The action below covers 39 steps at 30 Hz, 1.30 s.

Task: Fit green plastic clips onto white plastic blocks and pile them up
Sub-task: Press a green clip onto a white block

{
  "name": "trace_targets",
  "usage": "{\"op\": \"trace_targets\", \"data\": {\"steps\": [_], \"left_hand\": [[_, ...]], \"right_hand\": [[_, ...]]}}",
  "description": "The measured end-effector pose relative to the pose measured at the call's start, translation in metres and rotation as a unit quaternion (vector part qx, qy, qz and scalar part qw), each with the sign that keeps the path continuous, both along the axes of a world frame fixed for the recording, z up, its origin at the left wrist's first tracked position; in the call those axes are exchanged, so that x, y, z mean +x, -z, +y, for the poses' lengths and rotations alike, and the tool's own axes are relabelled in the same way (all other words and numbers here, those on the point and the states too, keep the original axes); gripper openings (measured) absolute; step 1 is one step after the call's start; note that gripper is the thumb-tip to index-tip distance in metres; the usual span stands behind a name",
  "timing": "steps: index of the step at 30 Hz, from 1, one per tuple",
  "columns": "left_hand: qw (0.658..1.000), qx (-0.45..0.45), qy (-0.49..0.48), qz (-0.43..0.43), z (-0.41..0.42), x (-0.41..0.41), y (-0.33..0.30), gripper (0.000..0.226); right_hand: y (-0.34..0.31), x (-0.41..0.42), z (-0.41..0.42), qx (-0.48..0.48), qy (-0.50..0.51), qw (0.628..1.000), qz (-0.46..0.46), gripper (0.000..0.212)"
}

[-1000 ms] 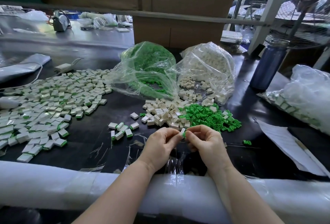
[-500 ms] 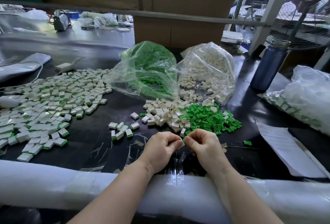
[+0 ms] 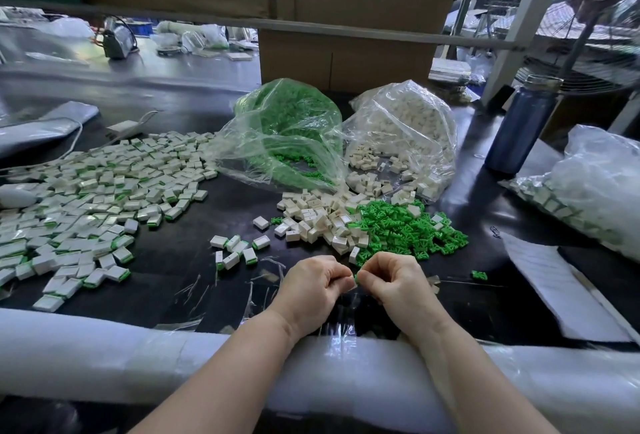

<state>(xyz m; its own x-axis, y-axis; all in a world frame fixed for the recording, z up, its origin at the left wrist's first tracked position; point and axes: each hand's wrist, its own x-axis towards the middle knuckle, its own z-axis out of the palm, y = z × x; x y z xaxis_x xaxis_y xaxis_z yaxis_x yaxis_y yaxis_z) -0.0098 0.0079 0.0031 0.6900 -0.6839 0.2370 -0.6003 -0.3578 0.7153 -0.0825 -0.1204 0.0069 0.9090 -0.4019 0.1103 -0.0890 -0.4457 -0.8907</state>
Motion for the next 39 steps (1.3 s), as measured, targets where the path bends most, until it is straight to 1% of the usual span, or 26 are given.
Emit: {"op": "trace_targets", "data": {"steps": [2,4,6,8,10,15,18,20,23,25,27,29,31,36,39], "left_hand": [[1.000,0.002,0.003,-0.008,0.000,-0.001,0.001,0.016],[1.000,-0.001,0.000,-0.004,0.000,-0.001,0.002,0.015],[0.999,-0.030,-0.015,0.034,-0.001,0.000,0.003,0.014],[0.993,-0.073,-0.029,0.088,-0.001,-0.001,0.002,0.013],[0.988,-0.095,-0.028,0.121,-0.002,-0.003,0.000,0.011],[0.977,-0.114,-0.037,0.177,-0.002,-0.003,-0.002,0.011],[0.977,-0.108,-0.037,0.178,-0.001,-0.003,-0.004,0.009],[0.979,-0.103,-0.035,0.173,0.000,-0.004,-0.005,0.012],[0.972,-0.126,-0.027,0.197,0.000,-0.005,-0.008,0.015],[0.970,-0.144,-0.026,0.197,0.000,-0.005,-0.009,0.015],[0.971,-0.151,-0.019,0.183,0.000,-0.005,-0.010,0.012],[0.972,-0.149,-0.007,0.180,-0.001,-0.005,-0.009,0.009],[0.973,-0.143,0.001,0.180,-0.001,-0.005,-0.009,0.009],[0.975,-0.134,0.026,0.174,-0.001,-0.007,-0.010,0.020],[0.977,-0.130,0.029,0.165,-0.001,-0.008,-0.011,0.024]], "right_hand": [[0.000,0.000,0.001,-0.020,-0.005,1.000,0.007,0.023],[0.000,0.000,0.001,-0.014,-0.003,1.000,0.002,0.024],[0.000,0.000,0.002,0.036,0.009,0.999,-0.022,0.024],[0.000,0.000,0.003,0.101,0.026,0.993,-0.051,0.018],[-0.001,0.000,0.003,0.142,0.040,0.987,-0.068,0.013],[-0.003,-0.001,0.005,0.166,0.033,0.983,-0.075,0.013],[-0.004,-0.002,0.005,0.170,0.014,0.982,-0.076,0.013],[-0.004,-0.002,0.005,0.176,0.003,0.981,-0.077,0.012],[-0.003,-0.001,0.005,0.185,0.006,0.979,-0.084,0.010],[-0.002,0.000,0.005,0.198,0.000,0.977,-0.079,0.010],[-0.003,0.000,0.007,0.213,-0.027,0.975,-0.060,0.014],[-0.004,0.000,0.008,0.205,-0.054,0.977,-0.039,0.022],[-0.005,0.000,0.008,0.199,-0.065,0.978,-0.026,0.026],[-0.008,-0.001,0.006,0.253,-0.081,0.963,-0.032,0.019],[-0.008,-0.002,0.006,0.260,-0.089,0.961,-0.034,0.015]]}}
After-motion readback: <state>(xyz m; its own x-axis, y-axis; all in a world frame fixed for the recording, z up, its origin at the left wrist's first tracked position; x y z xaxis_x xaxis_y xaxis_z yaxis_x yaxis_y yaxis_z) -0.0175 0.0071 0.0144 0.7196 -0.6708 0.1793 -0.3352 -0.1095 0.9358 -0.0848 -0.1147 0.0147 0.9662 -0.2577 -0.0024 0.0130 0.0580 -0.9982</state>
